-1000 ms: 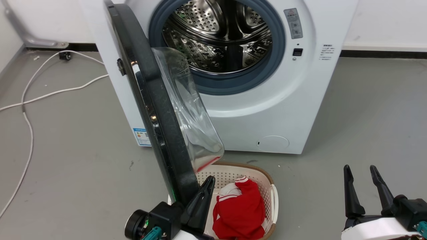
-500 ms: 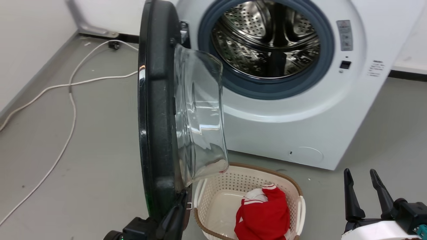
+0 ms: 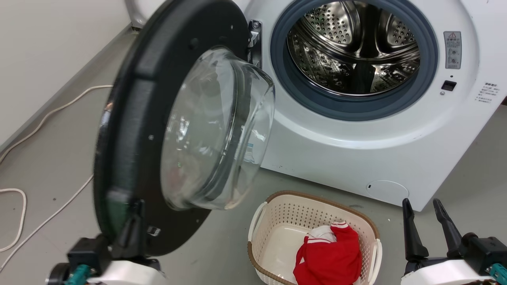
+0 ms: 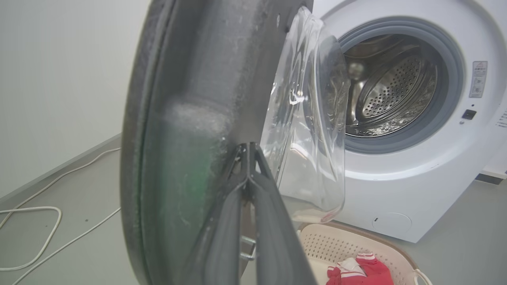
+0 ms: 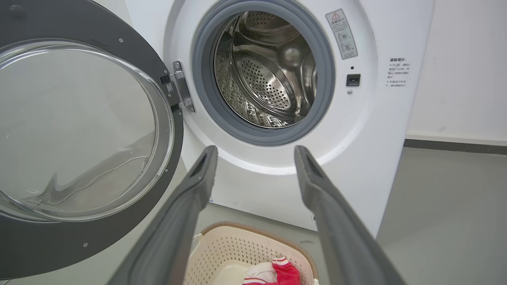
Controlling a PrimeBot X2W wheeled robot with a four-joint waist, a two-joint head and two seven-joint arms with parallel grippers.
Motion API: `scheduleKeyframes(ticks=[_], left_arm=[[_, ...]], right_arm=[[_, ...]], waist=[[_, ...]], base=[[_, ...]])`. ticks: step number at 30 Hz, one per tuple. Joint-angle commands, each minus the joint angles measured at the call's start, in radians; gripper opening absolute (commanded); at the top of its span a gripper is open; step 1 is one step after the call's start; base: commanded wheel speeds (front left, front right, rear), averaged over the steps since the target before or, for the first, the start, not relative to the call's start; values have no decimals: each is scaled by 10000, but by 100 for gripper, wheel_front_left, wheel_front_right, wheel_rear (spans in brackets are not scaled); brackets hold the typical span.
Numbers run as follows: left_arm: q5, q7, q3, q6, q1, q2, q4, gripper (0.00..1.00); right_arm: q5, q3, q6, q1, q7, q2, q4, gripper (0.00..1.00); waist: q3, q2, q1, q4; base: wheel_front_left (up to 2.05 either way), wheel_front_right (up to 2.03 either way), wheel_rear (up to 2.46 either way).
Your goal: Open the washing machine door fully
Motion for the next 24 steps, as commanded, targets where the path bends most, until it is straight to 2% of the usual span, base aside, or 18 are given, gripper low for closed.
scheduleKeyframes(ticks=[1, 14, 24], left_arm=[[-94, -112, 262, 51, -226, 141, 151, 0], [-1010, -1075, 2477, -246, -1748, 1441, 2786, 0], [-1209, -1323, 3615, -641, -2817, 2379, 4490, 0]], right_arm=[[-54, 9, -7, -92, 22, 15, -19, 100], [-214, -38, -7, -425, 231, 15, -206, 100], [-493, -97, -5, -721, 376, 15, -401, 100]], waist=[[53, 0, 0, -39], [827, 0, 0, -740], [1190, 0, 0, -989]], base=[[0, 0, 0], [0, 0, 0], [0, 0, 0]])
